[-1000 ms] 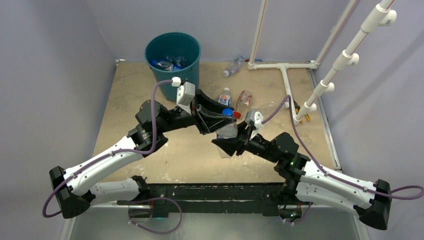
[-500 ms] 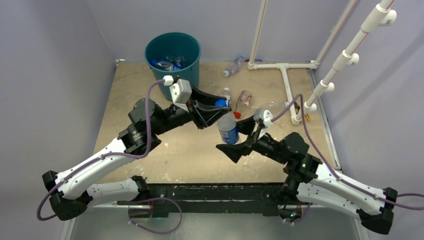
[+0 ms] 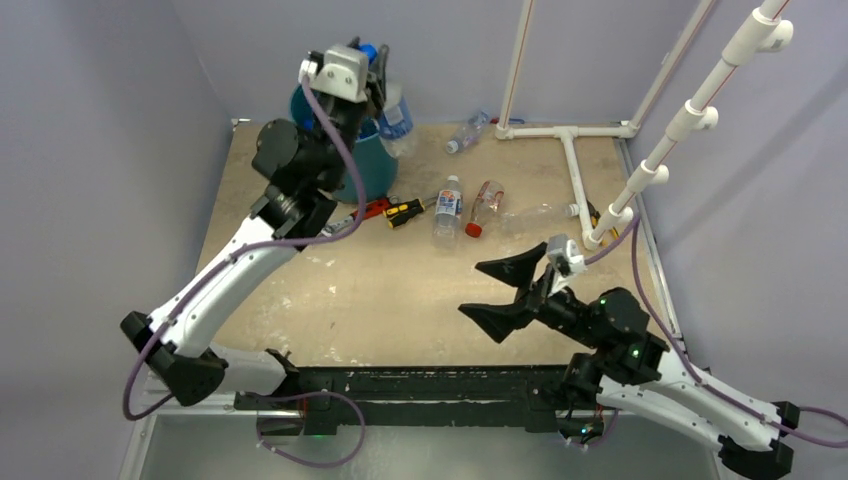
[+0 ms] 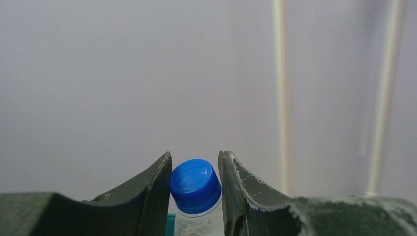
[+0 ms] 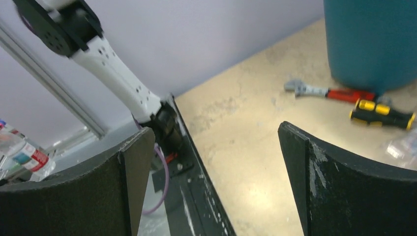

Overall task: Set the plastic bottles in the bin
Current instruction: Place the plastic bottle in the trash bin.

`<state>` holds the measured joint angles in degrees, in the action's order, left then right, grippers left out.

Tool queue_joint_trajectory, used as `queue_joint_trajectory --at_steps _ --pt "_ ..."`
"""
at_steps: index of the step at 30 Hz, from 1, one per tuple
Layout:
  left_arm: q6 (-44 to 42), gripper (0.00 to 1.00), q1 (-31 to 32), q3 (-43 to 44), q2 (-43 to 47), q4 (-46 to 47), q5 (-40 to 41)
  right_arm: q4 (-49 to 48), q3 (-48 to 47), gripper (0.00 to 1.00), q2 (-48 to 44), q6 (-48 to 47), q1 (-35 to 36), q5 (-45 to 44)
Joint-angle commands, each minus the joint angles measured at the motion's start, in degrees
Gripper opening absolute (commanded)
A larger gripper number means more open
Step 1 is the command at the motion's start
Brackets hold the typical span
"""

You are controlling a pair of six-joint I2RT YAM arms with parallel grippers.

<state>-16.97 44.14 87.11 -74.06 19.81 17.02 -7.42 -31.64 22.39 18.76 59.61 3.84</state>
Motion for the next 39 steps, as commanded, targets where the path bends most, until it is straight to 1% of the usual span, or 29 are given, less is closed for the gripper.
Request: queue_joint_trajectory --at_steps 1,4,8,11,14,19,25,31,36,39 --pt "-1.15 0.00 -8.24 3.62 -4.75 9.77 3.12 -3.13 3.23 0.99 2.00 3.72 0.24 0.70" --pt "-1.89 0.00 -11.66 4.11 -8.26 15.93 3.25 -3.19 3.59 0.99 3.47 3.42 0.24 1.56" --pt "2.34 0.00 -16.73 3.13 -11.28 22.42 1.54 -3.84 5.05 0.99 3.99 2.99 0.24 1.92" --pt "3.62 0.00 -18.53 0.92 -12.39 28.52 0.03 -5.73 7.11 0.99 3.74 4.12 0.24 2.69" --pt "3.55 0.00 -19.47 0.64 -13.98 31.21 -0.19 -8.21 9.83 0.99 3.51 5.47 0.24 3.30" --pt "4.44 0.00 -21.31 -0.08 -18.22 29.70 0.72 -8.49 11.61 0.99 2.79 6.20 0.24 3.40" --pt "4.76 0.00 -23.71 -4.33 -21.97 28.33 1.86 -6.49 11.79 0.99 0.64 5.74 0.24 2.14" --pt "6.05 0.00 -24.54 -7.90 -21.81 21.10 -4.24 -4.37 11.69 0.99 -0.87 5.64 0.24 1.65" --pt "8.72 0.00 -24.54 -7.30 -22.23 12.39 -10.02 -4.17 12.15 0.99 -2.35 6.10 0.24 1.41" --pt "9.11 0.00 -24.54 -7.08 -22.34 8.45 -10.20 -3.02 11.34 0.98 -2.63 6.11 0.24 1.61"
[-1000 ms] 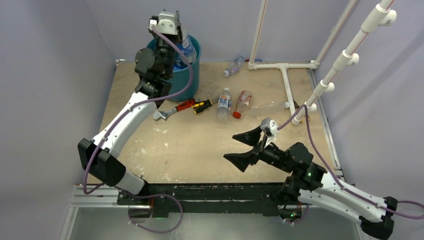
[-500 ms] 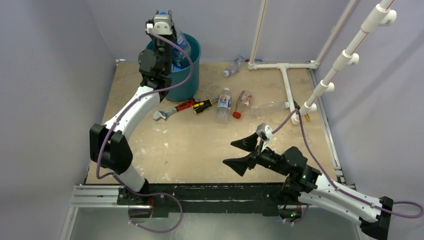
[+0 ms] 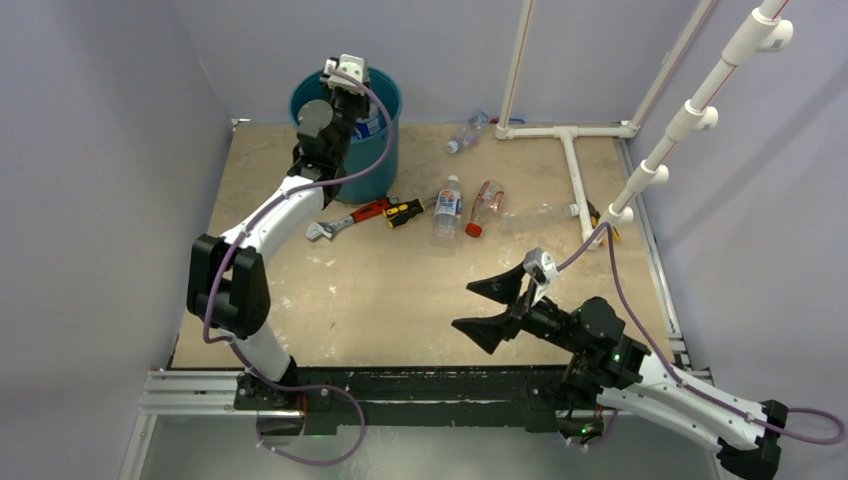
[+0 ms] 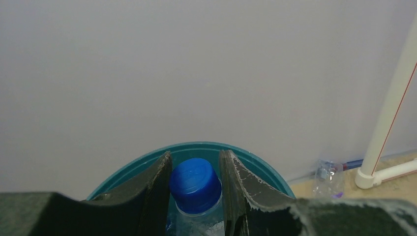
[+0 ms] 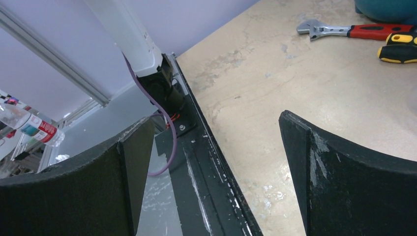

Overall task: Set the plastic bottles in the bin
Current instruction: Place the plastic bottle in the trash bin.

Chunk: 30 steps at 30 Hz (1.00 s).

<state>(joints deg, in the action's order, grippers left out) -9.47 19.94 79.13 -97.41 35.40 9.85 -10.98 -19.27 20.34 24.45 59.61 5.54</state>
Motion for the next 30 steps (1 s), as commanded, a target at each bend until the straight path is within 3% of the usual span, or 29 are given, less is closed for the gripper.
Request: queue_joint_trajectory --at_steps 1,5,10,17,28,30 --pt "1.66 0.00 -0.41 1.18 1.40 -7.81 -2.51 1.09 -1.31 0.98 -0.94 0.43 0.25 -0.22" --pt "0.80 0.00 -0.52 7.24 2.11 -16.42 -1.49 3.22 -1.44 0.98 -3.26 0.43 0.24 -1.23" --pt "0.60 0.00 -0.52 10.09 0.71 -25.94 -8.11 2.09 -0.45 0.98 -3.56 0.43 0.24 -1.51" --pt "5.45 0.00 -0.61 7.45 -3.77 -28.42 -11.63 1.98 -1.79 0.98 -0.96 -0.10 0.24 -0.53" --pt "10.33 0.00 -0.61 2.38 -4.04 -23.00 -10.40 3.07 -2.10 0.98 -2.51 0.10 0.24 -1.13" --pt "10.97 0.27 -0.61 3.11 -3.16 -23.25 -10.82 3.14 -2.38 0.98 -2.25 -0.03 0.24 -1.27"
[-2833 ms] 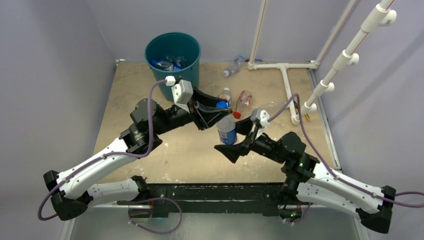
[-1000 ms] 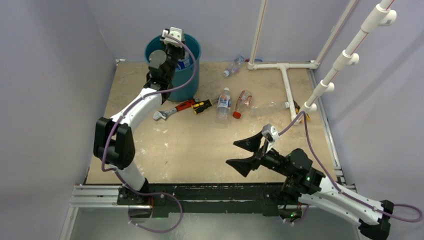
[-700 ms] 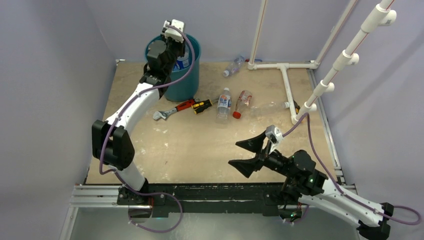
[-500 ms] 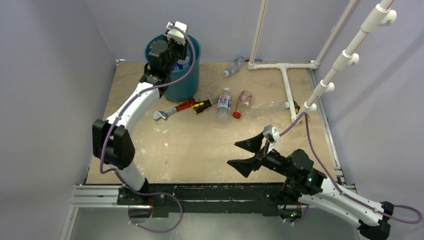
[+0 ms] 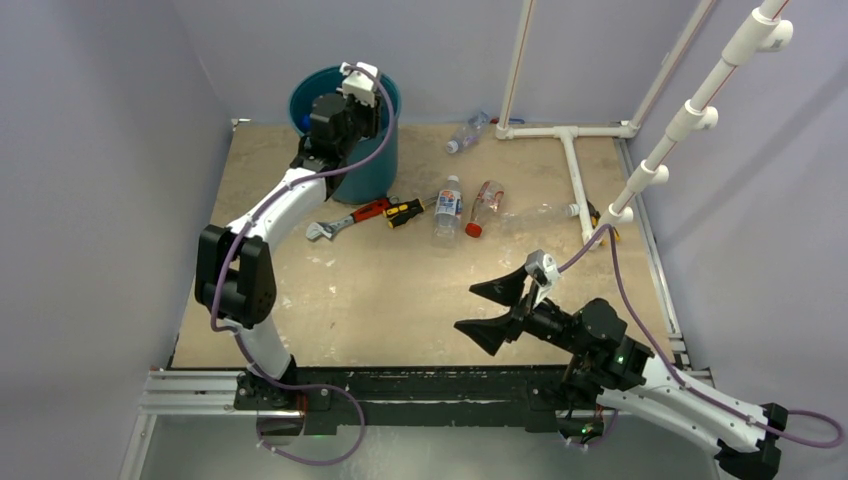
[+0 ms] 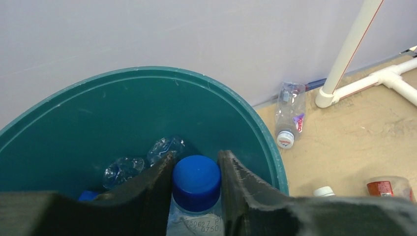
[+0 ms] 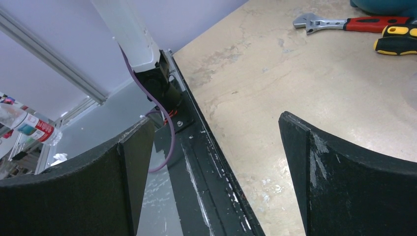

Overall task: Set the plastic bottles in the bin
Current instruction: Place the plastic bottle in the trash bin.

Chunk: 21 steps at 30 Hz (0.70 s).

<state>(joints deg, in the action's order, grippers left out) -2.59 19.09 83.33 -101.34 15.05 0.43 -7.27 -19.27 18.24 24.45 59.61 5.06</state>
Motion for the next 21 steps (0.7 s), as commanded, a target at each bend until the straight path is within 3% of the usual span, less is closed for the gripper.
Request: queue_joint_trajectory --at_steps 1,4,6,15,19,21 --pt "4.33 0.46 0.24 -0.47 1.32 -3.25 -1.55 -0.56 -2.47 0.98 0.01 -0.21 0.24 -0.88" --pt "5.06 0.81 0.20 1.52 3.32 -3.96 -1.13 -0.79 -2.78 0.99 0.53 -0.49 0.24 -1.10" --pt "5.45 0.91 0.24 2.62 5.12 -4.04 -0.63 -0.97 -2.94 0.99 0.94 -0.61 0.24 -1.19" --pt "14.62 0.99 0.24 3.56 19.53 -6.98 4.46 -0.87 -5.17 0.99 2.64 0.02 0.24 -5.29" --pt "23.61 0.99 0.33 4.66 26.71 -22.33 1.04 2.13 -6.71 0.99 6.00 5.21 0.24 -17.49" --pt "28.20 0.99 0.57 -1.47 32.15 -24.47 -1.93 4.64 -7.64 0.99 9.59 8.46 0.17 -24.40"
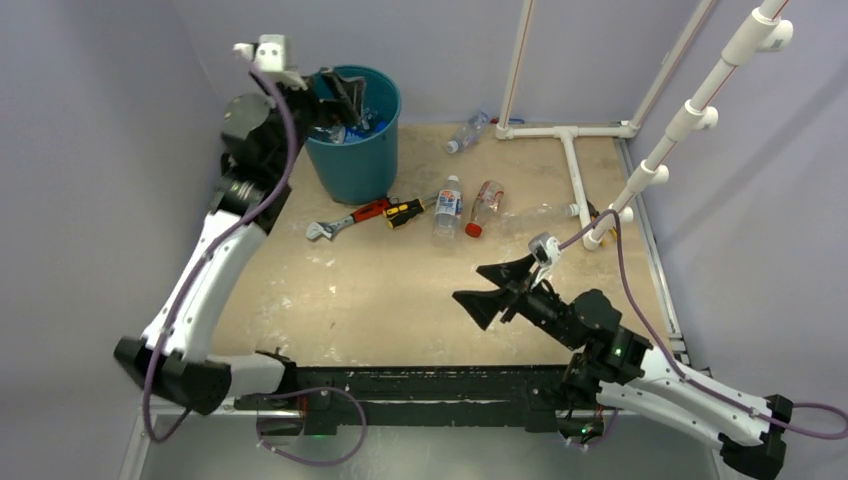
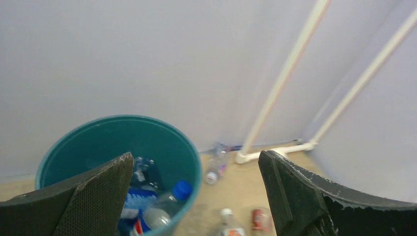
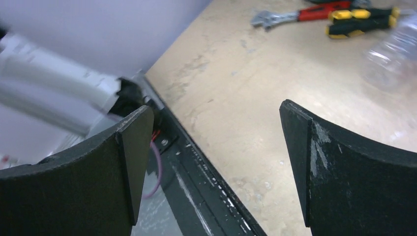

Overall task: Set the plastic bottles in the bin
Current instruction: Place the plastic bottle in the trash bin, then pick up the plastic bottle at the center of the board.

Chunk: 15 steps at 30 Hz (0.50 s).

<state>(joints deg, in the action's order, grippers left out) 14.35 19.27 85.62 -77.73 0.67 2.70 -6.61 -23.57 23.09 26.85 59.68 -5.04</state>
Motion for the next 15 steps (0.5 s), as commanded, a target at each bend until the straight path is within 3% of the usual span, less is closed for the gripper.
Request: queue_joint_trajectory --at_steps 1,4,7,11,15 --pt "13.19 0.99 0.48 -8.60 11.87 -9.97 -5.36 5.17 -4.04 0.99 7.11 7.65 0.09 -19.63" --pt "17.48 0.99 0.59 -23.00 21.33 -10.41 -7.33 8.34 -6.03 0.99 13.98 11.74 0.09 -29.39" --pt "18.11 0.99 0.60 -33.75 28.32 -16.83 -6.64 7.05 -5.55 0.99 18.22 14.20 0.00 -34.29" --pt "19.96 0.99 0.60 -41.14 34.45 -24.78 -6.22 0.92 -5.95 0.98 24.98 14.27 -1.46 -34.05" --pt "23.39 0.99 0.60 -44.95 40.50 -28.13 -4.87 -2.93 -9.55 0.97 35.28 14.45 -9.26 -26.45"
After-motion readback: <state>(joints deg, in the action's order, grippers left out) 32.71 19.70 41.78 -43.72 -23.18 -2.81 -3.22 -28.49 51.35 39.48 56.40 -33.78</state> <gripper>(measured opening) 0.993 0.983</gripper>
